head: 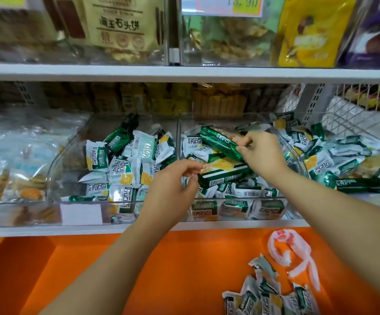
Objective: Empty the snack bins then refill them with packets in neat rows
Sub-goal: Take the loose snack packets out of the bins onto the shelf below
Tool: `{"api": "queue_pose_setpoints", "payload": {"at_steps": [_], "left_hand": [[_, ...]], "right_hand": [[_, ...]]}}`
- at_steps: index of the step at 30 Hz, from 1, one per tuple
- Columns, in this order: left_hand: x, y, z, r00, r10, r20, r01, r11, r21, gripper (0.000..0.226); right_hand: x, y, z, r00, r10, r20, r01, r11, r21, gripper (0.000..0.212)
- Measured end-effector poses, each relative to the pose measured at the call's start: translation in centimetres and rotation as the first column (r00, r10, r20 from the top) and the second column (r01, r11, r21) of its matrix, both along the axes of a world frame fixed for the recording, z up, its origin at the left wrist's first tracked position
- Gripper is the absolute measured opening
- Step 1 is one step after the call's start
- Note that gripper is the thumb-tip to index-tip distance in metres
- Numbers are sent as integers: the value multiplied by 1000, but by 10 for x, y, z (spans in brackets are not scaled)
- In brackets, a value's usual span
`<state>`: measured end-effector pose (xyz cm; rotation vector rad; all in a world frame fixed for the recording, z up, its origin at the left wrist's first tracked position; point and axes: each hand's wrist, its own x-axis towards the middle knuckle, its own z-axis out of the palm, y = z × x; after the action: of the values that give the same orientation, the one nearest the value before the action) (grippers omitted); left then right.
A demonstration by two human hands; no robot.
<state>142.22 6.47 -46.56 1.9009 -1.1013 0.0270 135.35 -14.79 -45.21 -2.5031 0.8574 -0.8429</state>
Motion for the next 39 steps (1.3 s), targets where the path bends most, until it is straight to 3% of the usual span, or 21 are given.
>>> {"api": "queue_pose_setpoints", "payload": {"at_steps": [5, 7, 9, 12, 15, 17, 19, 21, 25, 27, 30, 32, 34, 36, 39], "left_hand": [[0, -8, 19, 957, 27, -288, -43, 998, -51, 31], [-3, -11, 28, 874, -30, -485, -49, 988, -148, 47], [-6, -11, 36, 782, -83, -618, -81, 969, -234, 41], [-7, -9, 39, 748, -79, -659, -184, 929, -320, 22], [-3, -2, 38, 812, -8, -584, -244, 904, -352, 22], [1, 5, 40, 856, 57, -514, -264, 902, -341, 26], [7, 13, 39, 873, 89, -480, -279, 898, -341, 30], [13, 20, 38, 870, 110, -480, -299, 893, -338, 35], [19, 26, 32, 870, 145, -472, -318, 896, -310, 43], [20, 27, 30, 870, 149, -470, -317, 899, -301, 44], [22, 27, 25, 870, 162, -465, -323, 900, -292, 49], [23, 27, 23, 870, 163, -465, -324, 901, -289, 47], [22, 25, 22, 867, 152, -475, -317, 902, -292, 45], [20, 25, 24, 868, 144, -476, -313, 902, -298, 45], [16, 26, 30, 875, 153, -460, -318, 897, -308, 54]], "right_hand": [[-35, 25, 21, 967, 89, 238, -106, 992, 62, 19], [-50, 45, 24, 934, 221, 280, -204, 975, -88, 14], [-61, 60, 23, 887, 376, 267, -307, 914, -267, 8], [-63, 67, 17, 827, 534, 175, -435, 806, -401, 6], [-58, 60, 14, 778, 618, 109, -553, 757, -348, 11], [-51, 47, 15, 869, 481, 116, -460, 872, -170, 13], [-43, 25, 12, 969, 248, -10, -247, 969, 14, 20], [-32, 8, 7, 973, 131, -189, -101, 982, 162, 37], [-10, 3, -2, 914, 117, -389, 63, 906, 419, 56], [1, 5, -5, 932, 105, -346, 98, 849, 519, 59], [12, 2, -9, 992, -18, -124, 99, 719, 688, 62], [16, 9, -6, 998, -59, 0, 34, 576, 817, 55], [17, 13, -2, 996, -70, 49, -4, 533, 846, 43], [13, 15, 5, 990, -106, 92, -10, 601, 800, 37], [-3, 19, 19, 977, -169, 126, 67, 817, 573, 35]]}}
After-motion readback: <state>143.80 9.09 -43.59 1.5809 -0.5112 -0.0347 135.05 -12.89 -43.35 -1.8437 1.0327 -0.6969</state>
